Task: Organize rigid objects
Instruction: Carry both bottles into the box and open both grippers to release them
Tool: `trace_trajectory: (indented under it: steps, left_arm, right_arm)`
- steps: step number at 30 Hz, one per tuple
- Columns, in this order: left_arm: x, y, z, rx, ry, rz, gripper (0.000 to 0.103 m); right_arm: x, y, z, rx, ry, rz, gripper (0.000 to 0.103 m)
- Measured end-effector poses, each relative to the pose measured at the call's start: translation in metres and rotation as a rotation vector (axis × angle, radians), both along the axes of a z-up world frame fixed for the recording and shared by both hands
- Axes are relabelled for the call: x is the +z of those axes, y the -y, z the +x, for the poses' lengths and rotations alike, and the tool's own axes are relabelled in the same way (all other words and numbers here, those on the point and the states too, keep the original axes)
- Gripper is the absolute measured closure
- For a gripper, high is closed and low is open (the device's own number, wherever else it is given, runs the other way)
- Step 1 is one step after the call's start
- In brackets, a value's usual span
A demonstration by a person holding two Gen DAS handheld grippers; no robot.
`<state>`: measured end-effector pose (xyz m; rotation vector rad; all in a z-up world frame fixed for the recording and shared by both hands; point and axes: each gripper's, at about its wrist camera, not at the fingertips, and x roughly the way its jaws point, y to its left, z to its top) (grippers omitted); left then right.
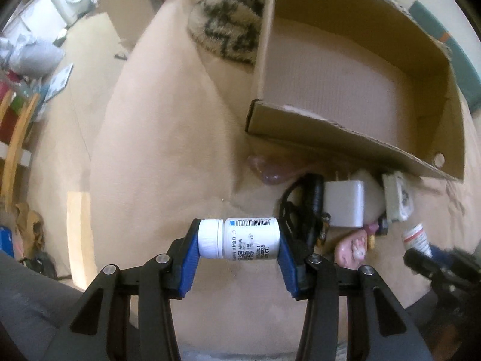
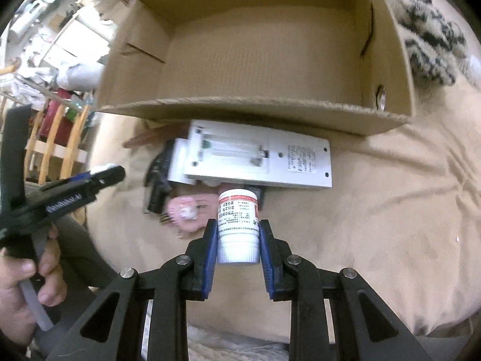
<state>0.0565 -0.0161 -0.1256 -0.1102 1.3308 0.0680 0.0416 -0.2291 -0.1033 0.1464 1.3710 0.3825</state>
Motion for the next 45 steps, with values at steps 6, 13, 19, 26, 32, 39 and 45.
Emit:
trace_trajectory:
  steps: [6, 13, 19, 26, 32, 39, 45]
  left_arm:
    - [0.044, 0.008, -0.005, -0.071, 0.135, 0.059, 0.060]
    - [0.066, 0.022, 0.014, -0.122, 0.206, 0.095, 0.060]
    - [0.072, 0.036, 0.037, -0.155, 0.246, 0.111, 0.060]
    - [0.072, 0.045, 0.072, -0.154, 0.272, 0.122, 0.060]
    - [0.062, 0.054, 0.098, -0.173, 0.280, 0.150, 0.060]
    - [0.037, 0.066, 0.114, -0.226, 0.245, 0.141, 0.060]
    - [0.015, 0.069, 0.120, -0.242, 0.225, 0.145, 0.060]
  right_arm:
    - [0.035, 0.006, -0.002, -0.030, 0.142, 0.038, 0.075]
    - [0.052, 0.011, 0.017, -0.090, 0.250, 0.020, 0.075]
    - [0.064, 0.015, 0.042, -0.128, 0.324, 0.016, 0.075]
    - [0.059, 0.016, 0.077, -0.149, 0.336, -0.006, 0.075]
    - [0.042, 0.013, 0.101, -0.161, 0.299, -0.008, 0.075]
    - [0.019, 0.004, 0.117, -0.153, 0.262, -0.048, 0.075]
    - [0.006, 0.000, 0.123, -0.154, 0.230, -0.063, 0.075]
